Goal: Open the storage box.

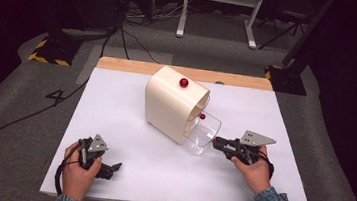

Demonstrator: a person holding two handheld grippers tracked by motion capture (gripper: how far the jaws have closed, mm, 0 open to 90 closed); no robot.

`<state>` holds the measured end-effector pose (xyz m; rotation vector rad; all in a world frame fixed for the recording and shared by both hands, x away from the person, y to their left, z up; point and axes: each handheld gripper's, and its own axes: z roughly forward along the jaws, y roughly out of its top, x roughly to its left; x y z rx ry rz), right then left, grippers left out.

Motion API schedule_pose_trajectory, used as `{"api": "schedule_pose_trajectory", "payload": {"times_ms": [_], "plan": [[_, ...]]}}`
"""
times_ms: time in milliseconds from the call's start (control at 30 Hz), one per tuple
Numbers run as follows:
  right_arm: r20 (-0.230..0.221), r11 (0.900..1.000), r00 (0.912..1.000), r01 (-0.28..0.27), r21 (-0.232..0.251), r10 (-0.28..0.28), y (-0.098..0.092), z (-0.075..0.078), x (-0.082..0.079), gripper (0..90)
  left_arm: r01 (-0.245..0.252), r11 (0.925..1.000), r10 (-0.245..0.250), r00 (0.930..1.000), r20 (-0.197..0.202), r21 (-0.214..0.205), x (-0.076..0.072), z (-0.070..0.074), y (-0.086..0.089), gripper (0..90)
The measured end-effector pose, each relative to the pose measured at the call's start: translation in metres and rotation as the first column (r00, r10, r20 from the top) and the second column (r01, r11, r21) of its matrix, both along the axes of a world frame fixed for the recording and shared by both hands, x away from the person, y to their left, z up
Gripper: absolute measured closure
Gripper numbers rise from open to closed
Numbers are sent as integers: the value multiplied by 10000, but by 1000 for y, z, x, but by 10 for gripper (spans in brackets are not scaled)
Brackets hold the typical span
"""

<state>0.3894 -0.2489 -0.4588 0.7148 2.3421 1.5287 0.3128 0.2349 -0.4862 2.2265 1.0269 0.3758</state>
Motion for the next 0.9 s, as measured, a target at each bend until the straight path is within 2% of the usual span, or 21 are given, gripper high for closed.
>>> {"api": "schedule_pose_trajectory", "payload": {"times_ms": [433, 500, 700, 800, 900], "plan": [[-7, 10000, 10000, 18, -80, -18, -8, -5, -5, 743, 0, 10000, 0, 10000, 0, 4, 0, 0, 0, 14], [-116, 9998, 9999, 32, -198, -34, -10, -8, -7, 742, -1, 10000, 1, 10000, 5, 4, 0, 0, 0, 15], [-244, 9999, 9997, 27, -137, -31, -11, -10, -5, 739, -5, 10000, 5, 10000, 4, -2, 0, 0, 0, 14], [-472, 9997, 9989, 59, -233, -70, -12, -12, -4, 682, 0, 10000, 0, 10000, -1, 2, 0, 0, 0, 15], [-531, 9993, 9985, 110, -352, -129, -14, -13, -4, 667, 8, 10000, -8, 10000, -13, -8, 0, 0, 0, 14]]}}
